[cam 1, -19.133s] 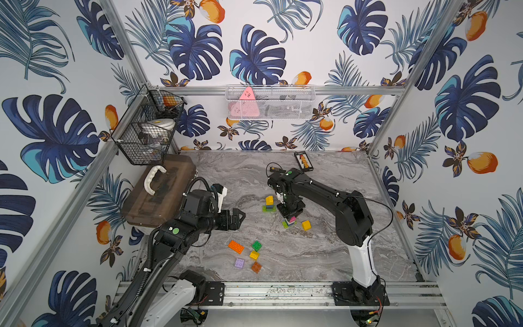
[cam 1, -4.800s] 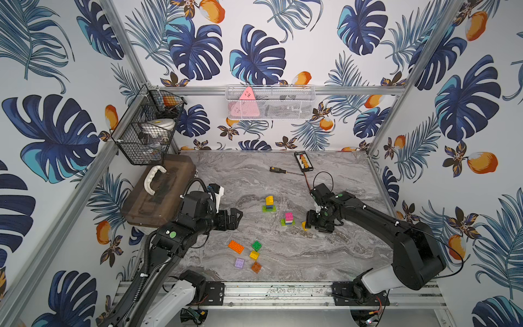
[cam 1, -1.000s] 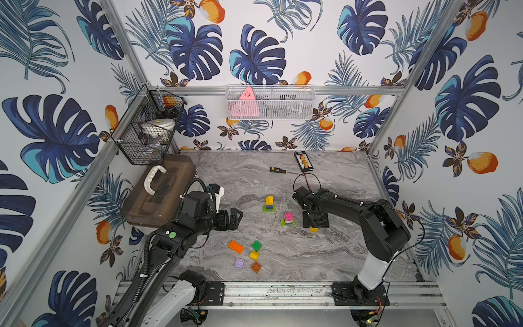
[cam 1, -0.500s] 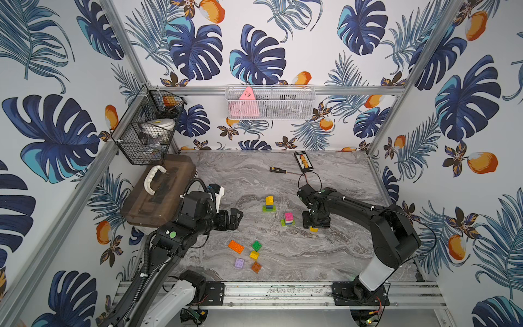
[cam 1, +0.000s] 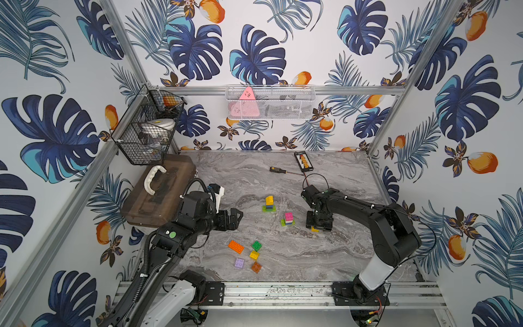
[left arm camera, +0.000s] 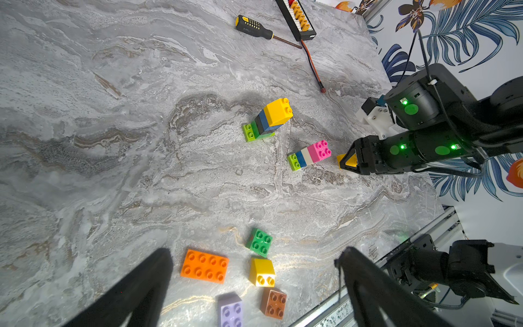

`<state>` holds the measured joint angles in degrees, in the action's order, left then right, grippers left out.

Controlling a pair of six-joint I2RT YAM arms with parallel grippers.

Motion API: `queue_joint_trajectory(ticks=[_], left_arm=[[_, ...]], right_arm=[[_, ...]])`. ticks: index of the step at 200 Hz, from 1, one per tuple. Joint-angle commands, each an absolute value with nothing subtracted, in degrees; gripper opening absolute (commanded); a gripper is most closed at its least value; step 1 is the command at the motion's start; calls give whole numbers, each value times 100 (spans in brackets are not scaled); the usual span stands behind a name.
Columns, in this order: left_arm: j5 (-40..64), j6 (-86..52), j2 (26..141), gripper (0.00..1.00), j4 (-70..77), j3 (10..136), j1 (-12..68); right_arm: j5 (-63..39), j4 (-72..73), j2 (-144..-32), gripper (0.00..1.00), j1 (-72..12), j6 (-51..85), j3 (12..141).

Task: Assemble the number 1 with lego
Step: Adjust the lego brick at the center of the board, then pick up the lego brick from the center of the board.

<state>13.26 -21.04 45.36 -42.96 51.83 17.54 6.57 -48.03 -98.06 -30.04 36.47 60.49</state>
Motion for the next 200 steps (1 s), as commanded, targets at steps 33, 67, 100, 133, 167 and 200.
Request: queue_joint_trajectory(ticks=[33,67,100,133,167,200], left_arm=[[1310,-2101,4537,99,-4228,5220,1758],[1310,-2096,4552,99,-4226,5221,1758],[1308,-2097,4577,99,-4235,5219,1758],[1301,-2098,4588,99,-4233,5221,1758],[1318,-2096,4597,99,-4228,5225,1758],[1318,-2094,4579,99,-4231,5216,1758]], right_arm=[[646,-4670,-9842,56,-3005,3653,6069],[744,-4713,-9916,51,-3000,3571,6096],[791,-4720,-9991,47,-3004,3539,6160],[816,-4737,-10017,40,-3000,3545,6160],[831,-4772,-10089,40,-2997,3507,6198],[809,-4772,-10090,40,-2989,3502,6229]])
